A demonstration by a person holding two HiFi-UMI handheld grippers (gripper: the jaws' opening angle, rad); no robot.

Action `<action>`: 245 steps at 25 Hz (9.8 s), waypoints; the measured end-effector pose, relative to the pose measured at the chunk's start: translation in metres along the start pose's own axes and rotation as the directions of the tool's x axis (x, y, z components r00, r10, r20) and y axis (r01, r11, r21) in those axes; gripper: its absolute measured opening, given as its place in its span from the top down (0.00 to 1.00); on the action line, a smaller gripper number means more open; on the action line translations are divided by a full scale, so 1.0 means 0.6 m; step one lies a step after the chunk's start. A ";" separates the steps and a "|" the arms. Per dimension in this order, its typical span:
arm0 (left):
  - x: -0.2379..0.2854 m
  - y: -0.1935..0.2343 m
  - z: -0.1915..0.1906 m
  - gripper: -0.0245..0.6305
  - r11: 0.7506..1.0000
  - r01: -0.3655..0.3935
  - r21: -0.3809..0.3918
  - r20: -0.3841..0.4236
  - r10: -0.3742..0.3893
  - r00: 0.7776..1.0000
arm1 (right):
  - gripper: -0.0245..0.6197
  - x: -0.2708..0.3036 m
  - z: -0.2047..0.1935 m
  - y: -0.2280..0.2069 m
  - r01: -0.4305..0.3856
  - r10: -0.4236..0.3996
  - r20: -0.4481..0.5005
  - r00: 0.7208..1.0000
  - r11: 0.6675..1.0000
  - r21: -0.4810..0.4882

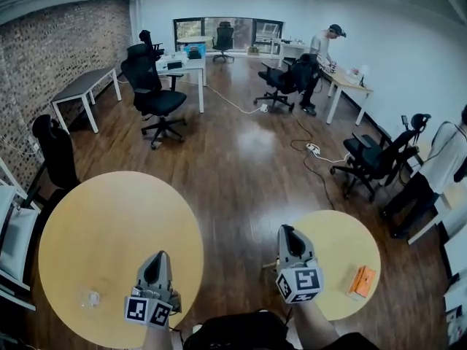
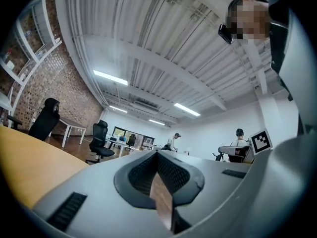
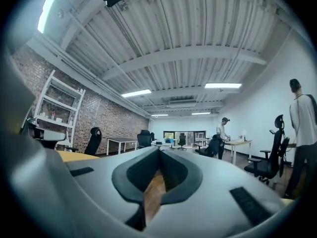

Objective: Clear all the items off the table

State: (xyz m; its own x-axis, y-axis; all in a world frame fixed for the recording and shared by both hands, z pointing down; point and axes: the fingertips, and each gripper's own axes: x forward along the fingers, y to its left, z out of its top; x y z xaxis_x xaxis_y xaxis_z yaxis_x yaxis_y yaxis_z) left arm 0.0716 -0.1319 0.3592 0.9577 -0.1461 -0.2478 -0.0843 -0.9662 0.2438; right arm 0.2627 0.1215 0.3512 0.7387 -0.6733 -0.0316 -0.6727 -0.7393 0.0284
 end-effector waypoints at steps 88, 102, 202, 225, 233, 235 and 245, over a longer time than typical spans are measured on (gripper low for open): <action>-0.591 0.378 0.032 0.83 0.388 -0.904 0.177 0.056 0.913 0.403 | 0.95 0.150 -0.162 0.835 -0.904 0.890 -0.233 0.393 0.420 0.081; -0.611 0.469 -0.088 0.68 0.300 -0.936 0.185 -0.077 0.954 0.290 | 0.95 0.177 -0.245 0.863 -0.935 0.892 -0.337 0.302 0.346 0.079; 0.408 -0.598 -0.343 0.91 0.734 0.665 -0.136 -0.169 -0.679 0.715 | 0.95 -0.481 -0.105 -0.483 0.730 -0.717 -0.142 0.682 0.679 0.076; 0.412 -0.737 -0.542 0.91 0.529 0.831 -0.169 -0.297 -0.832 0.469 | 0.95 -0.456 -0.224 -0.496 0.762 -0.706 -0.312 0.635 0.640 0.102; 0.407 -0.761 -0.668 0.91 0.516 0.843 -0.153 -0.365 -0.822 0.437 | 0.95 -0.454 -0.304 -0.498 0.771 -0.685 -0.394 0.613 0.628 0.107; 0.404 -0.755 -0.693 0.90 0.525 0.839 -0.144 -0.382 -0.812 0.442 | 0.95 -0.451 -0.328 -0.493 0.764 -0.668 -0.418 0.616 0.636 0.110; 0.391 -0.730 -0.770 0.90 0.561 0.813 -0.152 -0.464 -0.767 0.443 | 0.95 -0.427 -0.375 -0.478 0.722 -0.614 -0.476 0.630 0.688 0.067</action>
State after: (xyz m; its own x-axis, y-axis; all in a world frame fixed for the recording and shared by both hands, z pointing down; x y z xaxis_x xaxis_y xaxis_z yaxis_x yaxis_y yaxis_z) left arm 0.4601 0.3552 0.6278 0.6163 0.7752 0.1388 0.7736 -0.6289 0.0777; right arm 0.2761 0.5063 0.5757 0.8985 0.0302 0.4380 0.0676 -0.9953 -0.0700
